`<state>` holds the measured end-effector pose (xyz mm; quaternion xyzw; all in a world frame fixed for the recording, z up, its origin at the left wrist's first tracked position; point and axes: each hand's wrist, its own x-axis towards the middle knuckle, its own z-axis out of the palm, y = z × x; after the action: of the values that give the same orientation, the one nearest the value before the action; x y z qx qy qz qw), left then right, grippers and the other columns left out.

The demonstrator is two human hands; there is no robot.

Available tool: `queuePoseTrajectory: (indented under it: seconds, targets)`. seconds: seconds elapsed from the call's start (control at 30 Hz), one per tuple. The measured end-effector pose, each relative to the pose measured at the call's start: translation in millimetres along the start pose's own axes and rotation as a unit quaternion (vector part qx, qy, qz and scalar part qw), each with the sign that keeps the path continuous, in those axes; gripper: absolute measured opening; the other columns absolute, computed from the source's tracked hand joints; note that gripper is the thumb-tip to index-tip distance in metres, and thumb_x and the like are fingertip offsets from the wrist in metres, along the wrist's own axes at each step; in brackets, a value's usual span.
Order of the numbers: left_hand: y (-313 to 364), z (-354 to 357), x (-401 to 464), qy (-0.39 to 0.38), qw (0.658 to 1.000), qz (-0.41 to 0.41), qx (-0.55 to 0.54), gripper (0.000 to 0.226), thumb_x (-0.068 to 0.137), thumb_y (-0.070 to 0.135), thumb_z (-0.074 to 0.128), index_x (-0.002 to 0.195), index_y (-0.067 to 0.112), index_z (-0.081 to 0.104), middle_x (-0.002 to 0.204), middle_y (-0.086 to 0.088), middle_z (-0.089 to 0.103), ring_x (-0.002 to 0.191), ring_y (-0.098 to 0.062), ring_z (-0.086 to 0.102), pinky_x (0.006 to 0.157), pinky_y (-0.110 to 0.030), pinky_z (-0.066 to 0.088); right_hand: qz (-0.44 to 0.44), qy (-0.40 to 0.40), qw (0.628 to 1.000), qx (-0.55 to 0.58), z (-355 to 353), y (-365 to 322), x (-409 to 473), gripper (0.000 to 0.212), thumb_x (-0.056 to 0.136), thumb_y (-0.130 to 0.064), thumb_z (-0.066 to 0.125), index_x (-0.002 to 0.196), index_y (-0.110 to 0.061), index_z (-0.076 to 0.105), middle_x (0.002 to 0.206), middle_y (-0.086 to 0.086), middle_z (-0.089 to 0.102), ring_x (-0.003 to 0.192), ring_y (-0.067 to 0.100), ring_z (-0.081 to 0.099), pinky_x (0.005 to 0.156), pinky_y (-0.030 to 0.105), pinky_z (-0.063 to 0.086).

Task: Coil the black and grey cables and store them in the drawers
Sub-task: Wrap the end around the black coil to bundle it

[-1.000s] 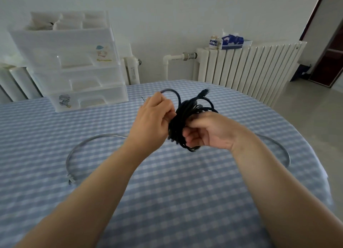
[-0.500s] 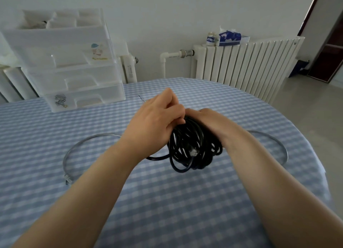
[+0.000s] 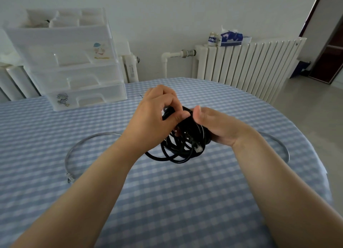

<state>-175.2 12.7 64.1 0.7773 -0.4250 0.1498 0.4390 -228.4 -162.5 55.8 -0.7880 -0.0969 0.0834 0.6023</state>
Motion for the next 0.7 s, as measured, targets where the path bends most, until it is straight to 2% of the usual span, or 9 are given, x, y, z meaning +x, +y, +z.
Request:
queuePoseTrajectory:
  seconds: [0.1, 0.2, 0.3, 0.4, 0.47, 0.53, 0.6, 0.63, 0.7]
  targets:
    - [-3, -1, 0, 0.023, 0.998, 0.023, 0.059, 0.013, 0.082, 0.019, 0.070, 0.074, 0.024, 0.061, 0.093, 0.016, 0.055, 0.096, -0.009, 0.050, 0.086, -0.021, 0.041, 0.000, 0.032, 0.999, -0.033, 5, -4, 2, 0.062, 0.080, -0.061, 0.058, 0.106, -0.006, 0.068, 0.101, 0.011, 0.074, 0.098, 0.023, 0.070, 0.091, 0.033, 0.053]
    - [-6, -4, 2, 0.025, 0.991, 0.071, 0.108, 0.001, 0.082, 0.017, 0.069, 0.081, 0.017, 0.068, 0.099, 0.012, 0.060, 0.097, -0.011, 0.054, 0.086, -0.024, 0.044, -0.008, 0.059, 0.998, -0.023, 10, -5, 4, 0.046, 0.083, -0.050, 0.055, 0.099, -0.009, 0.070, 0.095, 0.008, 0.075, 0.093, 0.020, 0.071, 0.082, 0.028, 0.052]
    - [-4, -8, 4, 0.013, 0.987, 0.092, 0.128, 0.013, 0.084, 0.018, 0.070, 0.098, 0.016, 0.071, 0.107, 0.009, 0.064, 0.103, -0.011, 0.056, 0.088, -0.021, 0.044, -0.018, 0.121, 0.991, 0.051, 15, -4, 9, 0.031, 0.094, -0.041, 0.050, 0.096, -0.019, 0.072, 0.087, -0.001, 0.075, 0.085, 0.011, 0.070, 0.076, 0.026, 0.050]
    - [-5, -7, 3, 0.014, 0.979, 0.122, 0.160, 0.032, 0.084, 0.025, 0.067, 0.114, 0.014, 0.067, 0.116, 0.004, 0.063, 0.110, -0.015, 0.051, 0.095, -0.026, 0.042, -0.038, 0.175, 0.976, 0.126, 17, -3, 12, 0.040, 0.091, -0.050, 0.051, 0.106, -0.020, 0.072, 0.103, 0.001, 0.074, 0.100, 0.013, 0.069, 0.088, 0.031, 0.052]
    - [-6, -2, 1, 0.039, 0.976, 0.117, 0.178, 0.044, 0.084, 0.035, 0.064, 0.123, 0.015, 0.061, 0.126, 0.000, 0.057, 0.116, -0.018, 0.046, 0.099, -0.035, 0.041, -0.049, 0.211, 0.962, 0.166, 18, -5, 12, 0.040, 0.091, -0.050, 0.053, 0.107, -0.019, 0.072, 0.105, 0.004, 0.074, 0.101, 0.016, 0.069, 0.088, 0.033, 0.052]
    - [-9, 4, -1, 0.084, 0.982, 0.063, 0.158, 0.059, 0.082, 0.043, 0.063, 0.133, 0.017, 0.050, 0.136, -0.002, 0.046, 0.125, -0.020, 0.040, 0.104, -0.036, 0.037, -0.053, 0.262, 0.945, 0.188, 18, -7, 12, 0.031, 0.094, -0.043, 0.055, 0.094, -0.020, 0.075, 0.095, 0.004, 0.076, 0.090, 0.015, 0.072, 0.080, 0.032, 0.053]
    - [-7, 11, -2, 0.119, 0.990, -0.068, 0.029, 0.075, 0.080, 0.048, 0.068, 0.142, 0.022, 0.035, 0.144, 0.000, 0.033, 0.134, -0.017, 0.033, 0.108, -0.033, 0.031, -0.067, 0.297, 0.931, 0.200, 16, -6, 13, 0.030, 0.094, -0.038, 0.057, 0.079, -0.021, 0.077, 0.080, 0.000, 0.075, 0.074, 0.012, 0.071, 0.070, 0.030, 0.052]
    - [-8, 14, -3, 0.116, 0.978, -0.157, -0.077, 0.084, 0.078, 0.050, 0.070, 0.145, 0.024, 0.028, 0.148, 0.002, 0.029, 0.136, -0.016, 0.031, 0.107, -0.032, 0.030, -0.080, 0.304, 0.924, 0.217, 15, -6, 13, 0.031, 0.094, -0.035, 0.057, 0.075, -0.020, 0.076, 0.074, -0.001, 0.073, 0.068, 0.010, 0.068, 0.066, 0.028, 0.051]
    - [-13, 18, -3, 0.038, 0.898, -0.302, -0.317, 0.091, 0.073, 0.053, 0.073, 0.147, 0.026, 0.026, 0.151, 0.004, 0.034, 0.138, -0.015, 0.034, 0.109, -0.036, 0.026, -0.109, 0.291, 0.915, 0.259, 15, -7, 13, 0.026, 0.092, -0.032, 0.058, 0.079, -0.015, 0.074, 0.068, -0.001, 0.069, 0.062, 0.010, 0.064, 0.060, 0.026, 0.051]
